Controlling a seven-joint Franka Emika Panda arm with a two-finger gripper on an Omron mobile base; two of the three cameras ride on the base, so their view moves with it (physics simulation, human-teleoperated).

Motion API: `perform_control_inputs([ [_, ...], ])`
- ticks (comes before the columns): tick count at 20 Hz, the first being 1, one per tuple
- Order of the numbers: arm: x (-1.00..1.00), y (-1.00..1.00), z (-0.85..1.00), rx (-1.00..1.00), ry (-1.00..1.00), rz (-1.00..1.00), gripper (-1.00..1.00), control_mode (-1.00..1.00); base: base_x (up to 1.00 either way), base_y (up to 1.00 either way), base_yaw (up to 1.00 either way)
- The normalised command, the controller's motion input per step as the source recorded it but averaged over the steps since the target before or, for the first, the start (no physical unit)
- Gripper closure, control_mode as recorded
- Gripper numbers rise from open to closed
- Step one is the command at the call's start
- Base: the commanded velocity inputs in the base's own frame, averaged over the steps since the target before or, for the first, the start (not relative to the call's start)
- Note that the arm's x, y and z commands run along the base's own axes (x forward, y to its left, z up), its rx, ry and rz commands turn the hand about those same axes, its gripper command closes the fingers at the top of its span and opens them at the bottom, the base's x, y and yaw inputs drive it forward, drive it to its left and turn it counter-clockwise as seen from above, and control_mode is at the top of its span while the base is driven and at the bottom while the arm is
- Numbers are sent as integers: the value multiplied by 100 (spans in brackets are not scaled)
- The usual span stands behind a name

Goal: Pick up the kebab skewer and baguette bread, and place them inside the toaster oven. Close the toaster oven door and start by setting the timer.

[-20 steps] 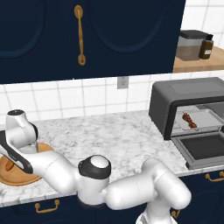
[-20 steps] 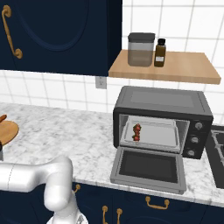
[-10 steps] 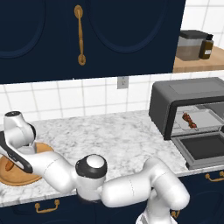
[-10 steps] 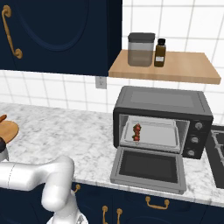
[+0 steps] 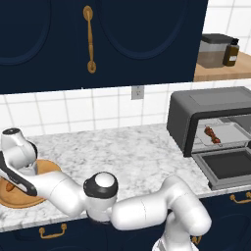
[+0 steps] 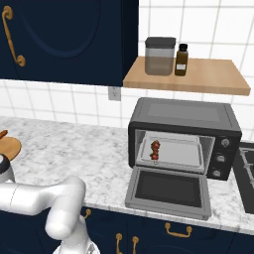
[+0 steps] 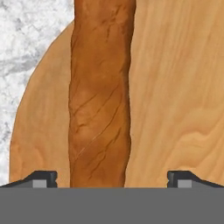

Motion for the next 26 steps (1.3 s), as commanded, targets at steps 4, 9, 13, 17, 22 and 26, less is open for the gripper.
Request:
perform_control_inputs([
  [4,15,0,-6,0,0,-1,-100,-100,0,0,0],
  [9,5,1,-24,-3,4,-1,100,-100,0,0,0],
  [13,0,-37,-23,-9,2,-1,100,-100,0,0,0],
  [17,-18,-73,-2,-5,-1,-6,100,-100,0,0,0],
  [22,-55,-89,6,0,-9,-27,100,-100,0,0,0],
  [26,-44,-96,1,0,-18,-39,100,-100,0,0,0],
])
